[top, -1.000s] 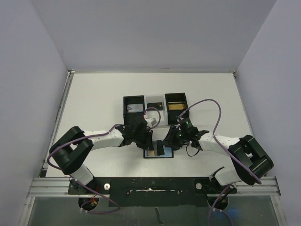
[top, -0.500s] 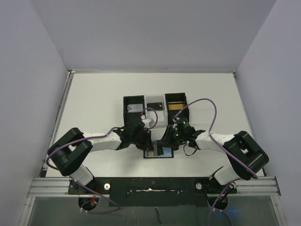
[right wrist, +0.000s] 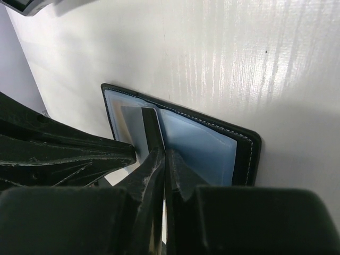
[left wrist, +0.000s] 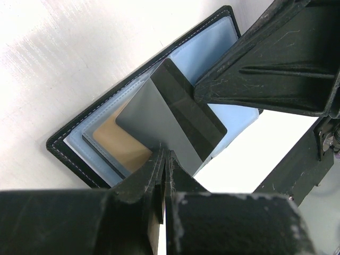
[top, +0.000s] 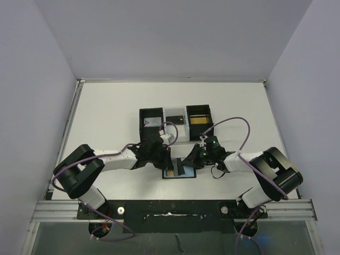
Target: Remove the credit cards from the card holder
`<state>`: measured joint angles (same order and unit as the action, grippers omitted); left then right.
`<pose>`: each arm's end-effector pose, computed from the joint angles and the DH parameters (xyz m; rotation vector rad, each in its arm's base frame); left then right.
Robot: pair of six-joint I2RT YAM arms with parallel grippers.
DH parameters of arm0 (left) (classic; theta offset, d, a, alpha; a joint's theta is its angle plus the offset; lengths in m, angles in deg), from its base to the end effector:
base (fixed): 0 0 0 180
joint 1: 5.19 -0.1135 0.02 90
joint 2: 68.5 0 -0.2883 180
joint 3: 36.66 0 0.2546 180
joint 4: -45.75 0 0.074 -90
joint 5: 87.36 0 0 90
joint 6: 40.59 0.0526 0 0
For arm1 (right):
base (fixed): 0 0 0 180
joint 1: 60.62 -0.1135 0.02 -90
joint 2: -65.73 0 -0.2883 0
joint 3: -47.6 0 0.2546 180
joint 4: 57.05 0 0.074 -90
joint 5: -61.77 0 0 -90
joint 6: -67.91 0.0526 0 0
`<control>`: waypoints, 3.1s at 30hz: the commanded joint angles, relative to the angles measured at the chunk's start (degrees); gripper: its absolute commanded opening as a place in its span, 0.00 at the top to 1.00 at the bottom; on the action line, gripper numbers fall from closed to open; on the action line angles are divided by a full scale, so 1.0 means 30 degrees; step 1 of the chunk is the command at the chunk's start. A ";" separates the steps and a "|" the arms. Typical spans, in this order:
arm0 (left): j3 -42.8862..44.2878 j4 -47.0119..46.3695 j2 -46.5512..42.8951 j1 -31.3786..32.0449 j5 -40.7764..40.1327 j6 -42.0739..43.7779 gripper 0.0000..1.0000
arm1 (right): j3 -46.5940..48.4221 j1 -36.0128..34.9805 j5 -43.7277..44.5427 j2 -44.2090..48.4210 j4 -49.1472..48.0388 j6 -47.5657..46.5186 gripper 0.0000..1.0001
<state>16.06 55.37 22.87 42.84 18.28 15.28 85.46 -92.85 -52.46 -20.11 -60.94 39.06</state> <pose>0.1959 -0.2390 0.1497 0.4519 2.5767 -0.9248 0.2060 0.1554 0.1270 0.4251 2.6058 1.1975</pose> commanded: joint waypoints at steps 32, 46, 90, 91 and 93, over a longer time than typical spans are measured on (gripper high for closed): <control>0.2027 0.5021 0.0424 0.0716 -0.0644 0.2014 1.00 | 0.2867 -0.1183 0.2335 0.1443 0.9229 -0.2646 0.63; -0.0387 0.3493 0.1446 0.0769 -0.1180 0.0480 1.00 | 0.1650 -0.1239 -0.1429 -0.0156 0.2241 -0.0568 0.68; 0.0320 0.3095 0.1578 0.0875 -0.0862 0.0815 1.00 | -0.1249 0.1516 -0.4521 0.0927 -0.2673 0.0177 0.77; 0.0313 0.3095 0.1577 0.0892 -0.0860 0.0802 1.00 | -0.1111 0.1445 -0.4507 0.0709 -0.2684 0.0158 0.77; 0.0260 0.3095 0.1549 0.0900 -0.0897 0.0800 1.00 | -0.0979 0.1363 -0.4358 0.0441 -0.2829 0.0148 0.77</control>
<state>18.90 59.28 24.36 44.76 19.75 15.41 80.80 -88.06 -63.85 -17.53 -63.85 38.91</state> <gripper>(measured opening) 0.004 0.229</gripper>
